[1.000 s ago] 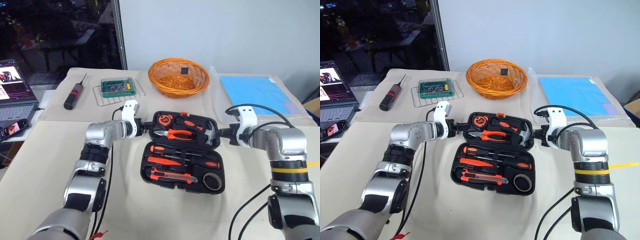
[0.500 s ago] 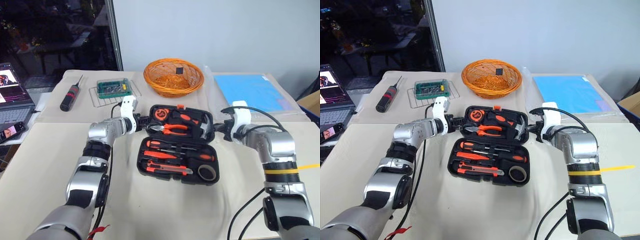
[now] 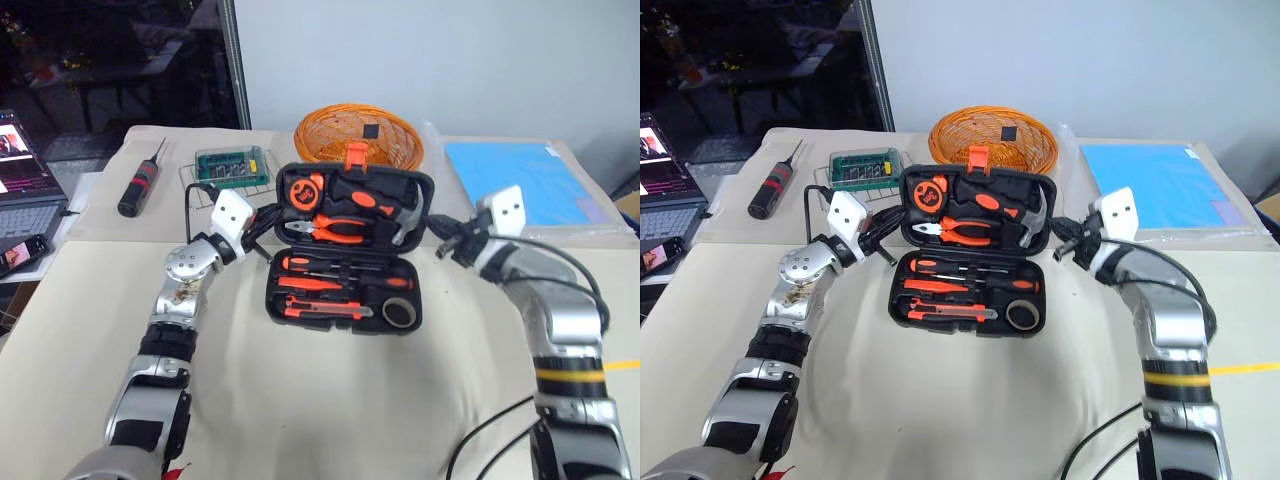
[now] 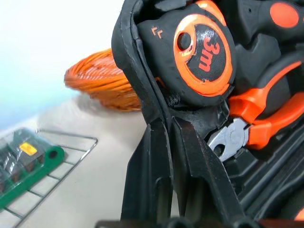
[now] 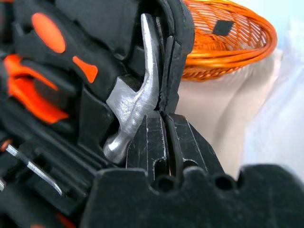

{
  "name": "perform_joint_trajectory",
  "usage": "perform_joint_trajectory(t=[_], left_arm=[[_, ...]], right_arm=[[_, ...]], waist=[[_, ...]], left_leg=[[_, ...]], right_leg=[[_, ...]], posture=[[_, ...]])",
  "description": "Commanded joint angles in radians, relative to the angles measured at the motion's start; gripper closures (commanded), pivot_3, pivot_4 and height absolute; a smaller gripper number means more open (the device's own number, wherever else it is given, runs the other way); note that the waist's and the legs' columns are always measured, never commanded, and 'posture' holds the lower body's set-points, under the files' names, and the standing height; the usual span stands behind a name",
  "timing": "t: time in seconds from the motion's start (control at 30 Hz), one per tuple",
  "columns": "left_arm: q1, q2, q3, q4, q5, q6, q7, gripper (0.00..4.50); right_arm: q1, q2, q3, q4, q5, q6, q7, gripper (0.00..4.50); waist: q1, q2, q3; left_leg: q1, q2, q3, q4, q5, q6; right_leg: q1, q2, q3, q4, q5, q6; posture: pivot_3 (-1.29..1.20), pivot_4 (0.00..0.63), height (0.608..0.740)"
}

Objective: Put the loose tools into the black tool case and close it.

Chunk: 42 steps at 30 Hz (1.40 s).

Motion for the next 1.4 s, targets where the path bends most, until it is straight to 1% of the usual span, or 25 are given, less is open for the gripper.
perform_joint_trajectory(t=[0.03,0.07,0.1,0.13,0.17,0.2,0.23,0.27,0.3,0.33,0.37,0.4,0.43,0.47,0.5,0.53,0.6,0.63,0.67,0.7,0.83,0.97,1.07,1.23,1.4], left_arm=[[0.085,0.06,-0.082,-0.131,0.019,0.02,-0.14,4.49],[0.11,0.088,-0.073,-0.171,-0.01,0.074,-0.173,4.49],[0.13,0.119,-0.064,-0.207,-0.046,0.155,-0.208,4.14],[0.166,0.188,-0.062,-0.249,-0.071,0.243,-0.273,3.79],[0.196,0.253,-0.065,-0.282,-0.09,0.334,-0.332,3.69],[0.23,0.329,-0.068,-0.316,-0.119,0.424,-0.407,3.25],[0.254,0.413,-0.042,-0.315,-0.149,0.518,-0.461,2.73],[0.265,0.487,-0.026,-0.3,-0.171,0.601,-0.511,2.48],[0.276,0.554,-0.015,-0.284,-0.184,0.622,-0.578,2.24],[0.273,0.597,-0.004,-0.27,-0.199,0.654,-0.619,1.76],[0.269,0.623,0.004,-0.268,-0.223,0.682,-0.654,1.44],[0.268,0.652,0.017,-0.287,-0.262,0.709,-0.703,1.06],[0.26,0.664,0.032,-0.313,-0.302,0.746,-0.73,1.02],[0.243,0.663,0.045,-0.344,-0.354,0.811,-0.748,1.0],[0.23,0.657,0.052,-0.373,-0.389,0.859,-0.754,1.0],[0.219,0.638,0.058,-0.402,-0.412,0.883,-0.741,1.22],[0.192,0.6,0.062,-0.437,-0.444,0.928,-0.7,1.71],[0.184,0.579,0.06,-0.463,-0.452,0.934,-0.681,2.18],[0.174,0.552,0.055,-0.488,-0.457,0.937,-0.655,2.44],[0.168,0.533,0.052,-0.506,-0.458,0.937,-0.638,2.85],[0.11,0.431,0.011,-0.541,-0.45,0.956,-0.551,4.38],[0.064,0.356,-0.073,-0.516,-0.387,0.918,-0.51,4.38],[0.017,0.327,-0.142,-0.452,-0.315,0.837,-0.537,4.38],[-0.033,0.343,-0.172,-0.419,-0.309,0.793,-0.635,4.38],[-0.087,0.326,-0.188,-0.407,-0.294,0.783,-0.665,4.38]], right_arm=[[0.119,-0.016,0.005,-0.226,0.057,-0.026,0.052,4.5],[0.16,-0.034,0.005,-0.25,0.035,-0.038,0.055,4.5],[0.199,-0.059,0.007,-0.27,0.02,-0.045,0.071,4.5],[0.254,-0.093,-0.004,-0.296,0.002,-0.058,0.089,4.15],[0.298,-0.121,-0.019,-0.318,-0.002,-0.067,0.109,3.81],[0.339,-0.146,-0.039,-0.341,0.002,-0.065,0.127,3.59],[0.419,-0.207,-0.066,-0.372,-0.026,-0.08,0.167,3.11],[0.493,-0.265,-0.088,-0.397,-0.057,-0.092,0.204,2.85],[0.554,-0.301,-0.125,-0.418,-0.065,-0.074,0.226,2.62],[0.601,-0.328,-0.162,-0.433,-0.059,-0.043,0.236,2.55],[0.636,-0.348,-0.195,-0.441,-0.048,-0.021,0.245,2.55],[0.68,-0.354,-0.25,-0.47,0.01,0.026,0.274,2.55],[0.706,-0.348,-0.294,-0.5,0.076,0.067,0.293,2.76],[0.72,-0.342,-0.312,-0.533,0.134,0.099,0.31,2.95],[0.731,-0.34,-0.315,-0.565,0.182,0.127,0.325,3.26],[0.736,-0.341,-0.289,-0.595,0.209,0.146,0.328,3.6],[0.726,-0.347,-0.218,-0.627,0.223,0.172,0.318,4.28],[0.693,-0.332,-0.17,-0.633,0.222,0.183,0.287,4.5],[0.647,-0.303,-0.12,-0.636,0.23,0.207,0.245,4.5],[0.613,-0.282,-0.086,-0.637,0.237,0.225,0.214,4.5],[0.543,-0.262,0.027,-0.641,0.221,0.274,0.165,4.5],[0.468,-0.25,0.197,-0.578,0.124,0.3,0.092,4.5],[0.31,-0.212,0.306,-0.413,-0.007,0.307,0.0,4.5],[0.105,-0.167,0.343,-0.224,-0.097,0.294,-0.058,4.5],[-0.05,-0.109,0.37,-0.029,-0.131,0.183,-0.014,4.5]], waist=[[-0.002,0.0,0.0],[-0.004,0.0,0.0],[-0.005,0.0,0.0],[-0.007,0.0,0.0],[-0.009,0.0,0.0],[-0.011,0.001,0.0],[-0.015,0.001,0.0],[-0.016,0.002,0.0],[-0.015,0.002,0.001],[-0.016,0.0,0.002],[-0.014,-0.001,0.002],[-0.013,-0.001,0.002],[-0.009,0.0,0.002],[-0.005,0.0,0.002],[0.001,0.001,0.001],[0.003,0.0,0.001],[0.004,0.001,0.001],[0.004,0.0,0.0],[0.003,-0.001,0.0],[0.0,-0.002,0.0],[0.002,-0.002,0.0],[0.005,-0.002,0.0],[0.001,-0.004,0.0],[-0.009,-0.005,0.0],[-0.011,-0.005,0.0]], left_leg=[[0.001,0.001,0.001,0.002,0.0,0.001],[0.004,0.002,0.001,0.003,0.0,0.001],[0.011,0.002,0.001,0.003,-0.001,0.001],[0.016,0.004,0.001,0.003,-0.003,0.003],[0.019,0.004,0.002,0.003,-0.005,0.005],[0.022,0.004,0.002,0.002,-0.008,0.01],[0.024,0.006,0.002,0.002,-0.008,0.01],[0.026,0.006,0.004,0.002,-0.008,0.009],[0.026,0.006,0.005,0.003,-0.008,0.009],[0.023,0.006,0.006,0.004,-0.007,0.008],[0.024,0.009,0.006,0.004,-0.006,0.006],[0.025,0.011,0.006,0.005,-0.005,0.005],[0.026,0.012,0.006,0.006,-0.005,0.005],[0.027,0.013,0.006,0.006,-0.008,-0.001],[0.027,0.014,0.007,0.005,-0.009,-0.003],[0.028,0.016,0.007,0.005,-0.009,-0.004],[0.028,0.016,0.007,0.006,-0.009,-0.004],[0.028,0.016,0.007,0.006,-0.009,-0.003],[0.028,0.016,0.007,0.006,-0.008,-0.001],[0.027,0.016,0.007,0.006,-0.006,0.002],[0.025,0.015,0.009,0.007,-0.005,0.005],[0.025,0.014,0.009,0.007,-0.006,0.005],[0.024,0.012,0.01,0.008,-0.005,0.005],[0.021,0.013,0.01,0.013,-0.007,0.007],[0.022,0.014,0.01,0.014,-0.006,0.007]], right_leg=[[0.001,0.0,0.0,0.0,0.0,0.0],[0.006,0.0,0.0,0.001,0.0,0.0],[0.012,0.0,0.0,0.001,0.0,0.0],[0.017,0.0,0.0,-0.001,0.0,0.0],[0.019,0.0,0.001,-0.003,-0.001,0.001],[0.02,0.0,0.003,-0.002,-0.002,0.0],[0.021,0.001,0.003,-0.001,-0.002,0.0],[0.022,0.001,0.005,0.001,-0.003,0.0],[0.02,0.001,0.006,0.004,-0.005,0.0],[0.016,0.001,0.008,0.007,-0.006,0.002],[0.016,0.003,0.007,0.007,-0.007,0.002],[0.017,0.005,0.006,0.007,-0.007,0.0],[0.017,0.004,0.006,0.007,-0.007,-0.002],[0.018,0.004,0.006,0.007,-0.009,-0.007],[0.018,0.003,0.007,0.007,-0.009,-0.007],[0.019,0.004,0.007,0.007,-0.009,-0.007],[0.019,0.004,0.007,0.007,-0.008,-0.008],[0.019,0.004,0.007,0.007,-0.008,-0.008],[0.019,0.005,0.008,0.007,-0.008,-0.008],[0.019,0.005,0.008,0.007,-0.008,-0.008],[0.017,0.006,0.011,0.007,-0.003,-0.009],[0.017,0.007,0.011,0.006,-0.003,-0.008],[0.017,0.008,0.011,0.006,-0.003,-0.008],[0.015,0.008,0.012,0.007,-0.004,-0.011],[0.015,0.009,0.012,0.007,-0.001,-0.01]], posture=[[0.0,0.15,0.74],[0.0,0.15,0.74],[0.0,0.15,0.74],[0.0,0.15,0.74],[0.0,0.15,0.74],[0.0,0.15,0.74],[0.0,0.15,0.74],[0.0,0.15,0.74],[0.0,0.15,0.74],[0.0,0.15,0.74],[0.0,0.15,0.74],[0.0,0.15,0.74],[0.0,0.15,0.74],[0.0,0.15,0.74],[0.0,0.15,0.74],[0.0,0.15,0.74],[0.0,0.15,0.74],[0.0,0.15,0.74],[0.0,0.15,0.74],[0.0,0.15,0.74],[0.0,0.15,0.74],[0.0,0.15,0.74],[0.0,0.15,0.74],[0.0,0.15,0.74],[0.0,0.15,0.74]])
